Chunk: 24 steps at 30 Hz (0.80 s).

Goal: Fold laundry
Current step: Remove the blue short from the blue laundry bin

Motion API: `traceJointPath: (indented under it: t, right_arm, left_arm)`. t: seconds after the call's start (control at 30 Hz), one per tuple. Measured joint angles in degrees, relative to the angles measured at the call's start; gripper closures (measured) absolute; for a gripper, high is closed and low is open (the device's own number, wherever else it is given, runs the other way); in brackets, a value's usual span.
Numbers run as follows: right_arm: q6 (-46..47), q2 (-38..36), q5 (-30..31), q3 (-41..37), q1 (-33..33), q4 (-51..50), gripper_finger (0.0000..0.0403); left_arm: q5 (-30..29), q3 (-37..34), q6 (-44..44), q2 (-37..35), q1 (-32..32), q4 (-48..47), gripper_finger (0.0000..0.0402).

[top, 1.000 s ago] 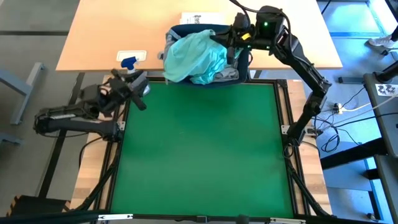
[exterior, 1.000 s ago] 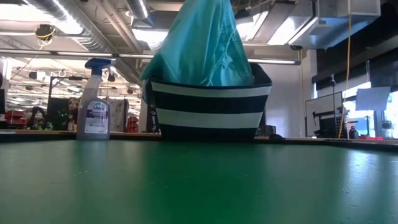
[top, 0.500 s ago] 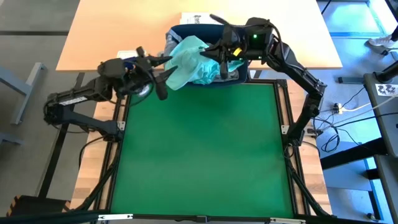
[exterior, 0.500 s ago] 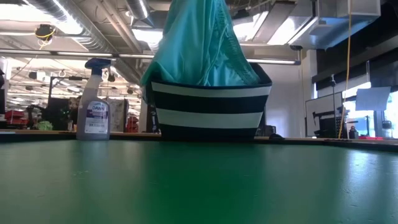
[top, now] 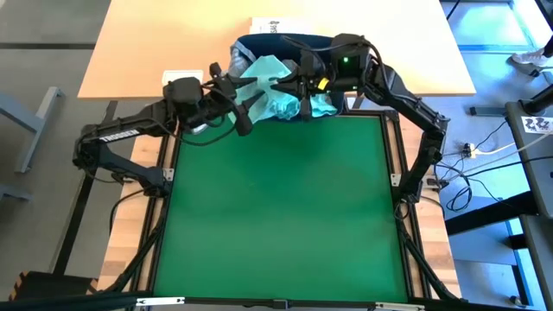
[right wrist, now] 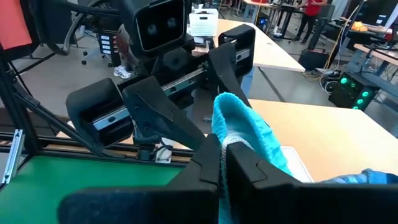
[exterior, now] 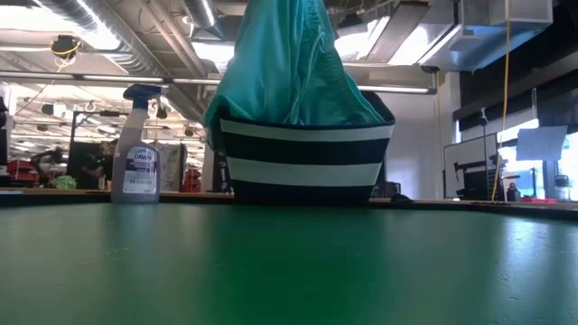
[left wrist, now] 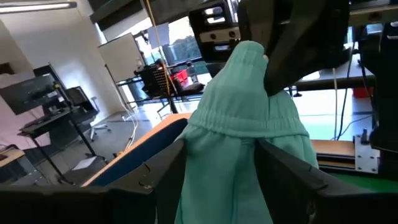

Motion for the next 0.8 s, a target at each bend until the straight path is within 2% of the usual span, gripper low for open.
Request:
traceJointPath:
  t: [0.27, 0.43, 0.5, 0.63, 0.8]
  right_arm:
    - [0.0, 0.0, -0.2, 0.0, 0.0, -0.1, 0.0395]
    - [0.0, 0.0, -0.5, 0.0, 0.0, -0.4, 0.0395]
    - [0.0, 0.0, -0.4, 0.0, 0.0, -0.5, 0.0395]
    - [0.0, 0.0, -0.2, 0.0, 0.0, -0.3, 0.0395]
    - [4.5, 0.0, 0.6, 0.0, 0.0, 0.3, 0.0395]
  left_arm:
    - [-3.5, 0.0, 4.4, 0.0, 0.4, 2.4, 0.0222]
    - [6.3, 0.0, 4.7, 1.1, 1.2, 2.1, 0.0224]
    - [6.8, 0.0, 4.7, 1.8, 1.6, 1.0, 0.0232]
    - [6.6, 0.0, 4.7, 2.3, 2.3, 0.1, 0.027]
    - [9.4, 0.0, 7.5, 1.9, 2.6, 0.7, 0.0356]
